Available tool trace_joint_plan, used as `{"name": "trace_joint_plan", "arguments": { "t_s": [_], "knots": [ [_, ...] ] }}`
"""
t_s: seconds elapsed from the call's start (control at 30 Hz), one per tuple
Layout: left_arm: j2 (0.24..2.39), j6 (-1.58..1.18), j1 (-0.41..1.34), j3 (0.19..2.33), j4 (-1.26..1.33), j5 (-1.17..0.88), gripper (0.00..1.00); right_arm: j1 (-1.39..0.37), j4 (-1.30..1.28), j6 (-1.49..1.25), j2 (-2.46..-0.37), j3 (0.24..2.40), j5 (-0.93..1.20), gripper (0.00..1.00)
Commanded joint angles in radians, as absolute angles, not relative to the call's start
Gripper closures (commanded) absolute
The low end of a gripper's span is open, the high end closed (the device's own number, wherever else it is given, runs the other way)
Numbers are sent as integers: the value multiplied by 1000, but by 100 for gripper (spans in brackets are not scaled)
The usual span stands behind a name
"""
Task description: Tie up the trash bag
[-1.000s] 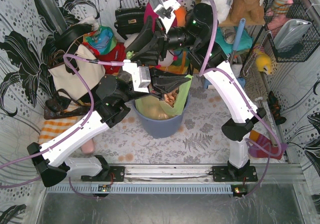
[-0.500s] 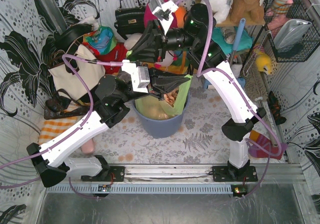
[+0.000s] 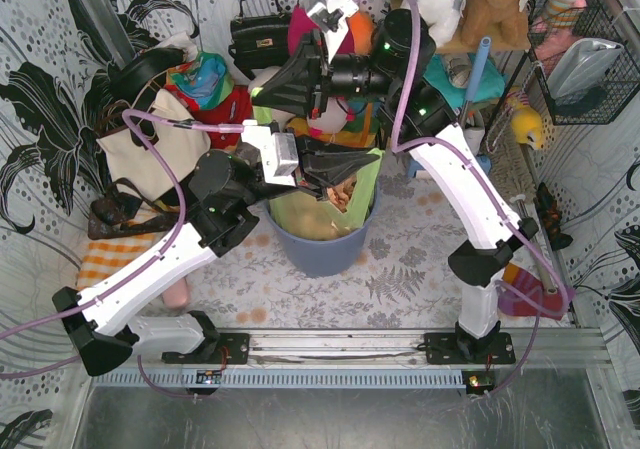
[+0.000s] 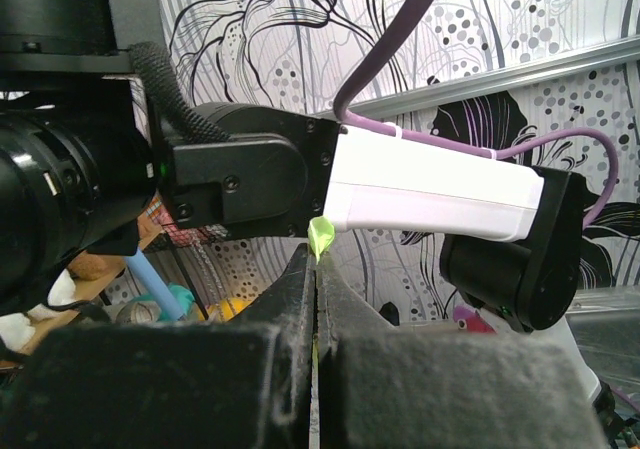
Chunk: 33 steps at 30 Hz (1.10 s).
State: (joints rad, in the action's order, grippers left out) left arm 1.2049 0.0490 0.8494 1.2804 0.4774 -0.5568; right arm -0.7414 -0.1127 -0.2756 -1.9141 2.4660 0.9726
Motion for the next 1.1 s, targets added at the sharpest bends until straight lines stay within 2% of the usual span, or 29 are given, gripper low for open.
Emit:
{"name": "trace_joint_plan", "arguments": {
  "t_s": [0.0, 0.27, 0.67, 0.83, 1.07],
  "knots": [
    [1172, 80, 842, 1284, 503, -509, 100, -749, -128, -272, -1830, 2444, 788, 100],
    [1145, 141, 841, 1258, 498, -385, 100, -749, -259, -277, -1711, 2292, 391, 100],
    [1103, 158, 839, 1191, 550, -254, 100, -749, -293, -439, -1493, 1986, 41, 100],
    [1085, 152, 838, 1156, 571, -224, 100, -748, -197, -529, -1367, 1748, -38, 100],
    [1073, 151, 836, 1139, 584, -200, 100, -749, -105, -622, -1219, 1542, -82, 100]
  ]
}}
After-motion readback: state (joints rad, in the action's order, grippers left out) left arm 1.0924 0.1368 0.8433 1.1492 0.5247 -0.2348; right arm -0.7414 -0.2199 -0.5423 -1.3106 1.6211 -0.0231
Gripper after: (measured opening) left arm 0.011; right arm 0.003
